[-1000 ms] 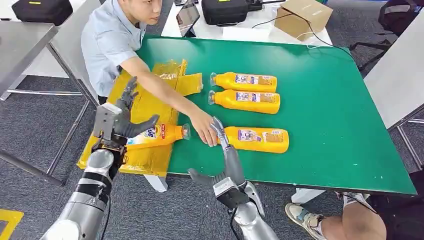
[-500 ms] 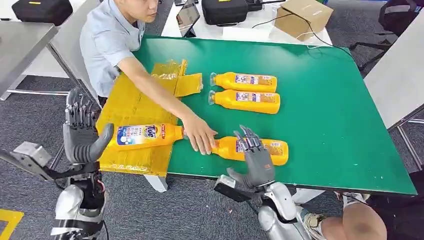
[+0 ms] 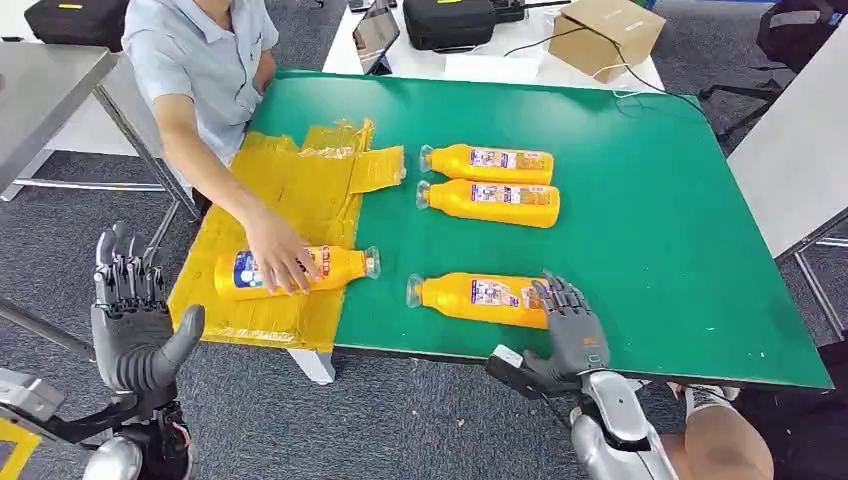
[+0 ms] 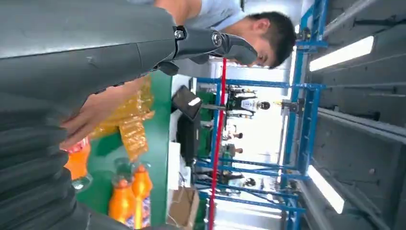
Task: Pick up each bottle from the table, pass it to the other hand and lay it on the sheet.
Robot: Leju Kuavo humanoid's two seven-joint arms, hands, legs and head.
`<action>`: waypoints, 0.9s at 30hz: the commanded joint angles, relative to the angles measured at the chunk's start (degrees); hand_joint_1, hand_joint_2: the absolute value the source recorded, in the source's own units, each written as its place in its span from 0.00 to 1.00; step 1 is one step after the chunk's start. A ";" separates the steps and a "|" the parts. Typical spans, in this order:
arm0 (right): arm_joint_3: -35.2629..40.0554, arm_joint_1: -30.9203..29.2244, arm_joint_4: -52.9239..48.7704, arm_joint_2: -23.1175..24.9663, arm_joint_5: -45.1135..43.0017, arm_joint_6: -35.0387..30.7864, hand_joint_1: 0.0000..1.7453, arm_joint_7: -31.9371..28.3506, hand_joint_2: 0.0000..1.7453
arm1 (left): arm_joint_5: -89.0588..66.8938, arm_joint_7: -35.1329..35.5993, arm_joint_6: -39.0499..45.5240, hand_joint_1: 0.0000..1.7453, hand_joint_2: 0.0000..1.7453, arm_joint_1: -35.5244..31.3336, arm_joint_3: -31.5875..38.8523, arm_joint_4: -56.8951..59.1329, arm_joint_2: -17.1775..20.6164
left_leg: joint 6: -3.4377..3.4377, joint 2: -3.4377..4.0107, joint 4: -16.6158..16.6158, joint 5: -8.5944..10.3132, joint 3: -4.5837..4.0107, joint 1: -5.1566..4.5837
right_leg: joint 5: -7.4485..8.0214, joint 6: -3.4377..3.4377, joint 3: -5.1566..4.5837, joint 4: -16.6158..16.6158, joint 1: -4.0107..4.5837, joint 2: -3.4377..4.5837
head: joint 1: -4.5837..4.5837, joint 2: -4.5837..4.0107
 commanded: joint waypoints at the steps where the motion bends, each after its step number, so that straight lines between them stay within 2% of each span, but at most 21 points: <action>1: -2.94 -8.04 16.93 -0.67 -0.81 -4.75 0.00 -2.06 1.00 | 0.47 -0.39 -0.52 0.00 1.00 -1.82 0.24 3.55 -0.69 | -0.01 0.05 -0.07 -0.01 0.16 0.00 | 0.01 -0.03 0.16 -0.09 0.01 -0.01 | 0.00 0.00; 2: -3.76 -9.25 19.16 -0.11 -2.33 -4.46 0.00 -3.16 1.00 | 0.57 -0.62 -0.65 0.00 1.00 -2.19 -0.29 4.04 -0.74 | -0.03 0.09 -0.09 -0.05 0.34 0.02 | -0.02 -0.07 0.35 -0.14 0.04 0.00 | -0.02 0.00; 4: -3.27 -10.50 20.77 0.05 -2.04 -3.63 0.00 -3.61 1.00 | 0.48 -0.56 -0.64 0.00 1.00 -2.66 -0.89 4.54 -0.85 | -0.01 0.02 -0.07 0.02 0.15 -0.01 | 0.01 -0.03 0.14 -0.08 -0.01 -0.03 | -0.02 0.00; 11: -0.94 -14.91 27.77 1.31 0.35 -6.96 0.00 -5.20 1.00 | 1.03 -0.54 -0.94 0.00 1.00 -4.23 -2.75 6.62 -0.26 | -0.04 0.17 -0.12 0.00 0.43 0.02 | 0.01 -0.09 0.38 -0.13 0.02 -0.03 | 0.00 0.00; 20: 0.77 -17.43 34.61 2.44 -0.27 -2.58 0.00 -7.26 1.00 | 1.62 -0.16 -1.11 0.00 1.00 -5.83 -3.81 8.47 0.01 | -0.03 0.12 -0.09 0.00 0.48 0.02 | 0.00 -0.06 0.43 -0.10 0.03 -0.05 | 0.00 0.00; 22: 1.94 -18.15 36.31 2.38 0.32 -0.54 0.03 -7.26 1.00 | 2.06 0.08 -1.26 0.00 1.00 -6.02 -4.01 8.65 0.06 | -0.05 0.12 -0.14 -0.01 0.63 0.03 | -0.01 -0.09 0.58 -0.16 0.05 -0.08 | -0.02 0.00; 23: 2.45 -18.89 37.82 2.47 0.46 1.73 0.31 -6.40 1.00 | 2.30 0.22 -1.33 0.00 1.00 -6.18 -4.14 8.73 0.12 | -0.04 0.12 -0.11 0.00 0.60 0.03 | 0.00 -0.07 0.56 -0.15 0.05 -0.06 | 0.00 0.00; 24: 2.77 -19.18 38.32 2.43 0.58 2.91 0.16 -5.87 1.00 | 2.36 0.26 -1.36 0.00 1.00 -6.23 -4.18 8.67 0.19 | -0.05 0.13 -0.15 -0.01 0.70 0.04 | 0.00 -0.10 0.66 -0.19 0.06 -0.08 | 0.00 0.00; 25: 3.28 -19.49 38.83 2.39 0.70 4.44 0.13 -5.75 1.00 | 2.30 0.24 -1.43 0.00 1.00 -6.24 -4.28 8.60 0.30 | -0.05 0.17 -0.12 0.00 0.68 0.03 | 0.02 -0.08 0.62 -0.16 0.05 -0.02 | 0.00 0.00; 26: 3.71 -19.78 39.30 2.21 0.50 6.46 0.86 -5.20 1.00 | 2.37 0.30 -1.39 0.00 1.00 -6.15 -4.16 8.50 0.30 | -0.04 0.21 -0.09 -0.01 0.71 0.04 | 0.02 -0.07 0.63 -0.13 0.06 0.06 | 0.00 0.00; 27: 4.88 -20.18 40.03 1.78 0.90 9.13 0.99 -4.18 1.00 | 2.37 0.28 -1.46 0.00 1.00 -5.84 -3.96 8.37 0.28 | -0.05 0.26 -0.07 -0.04 0.78 0.03 | 0.02 -0.06 0.65 -0.11 0.05 0.17 | 0.00 0.00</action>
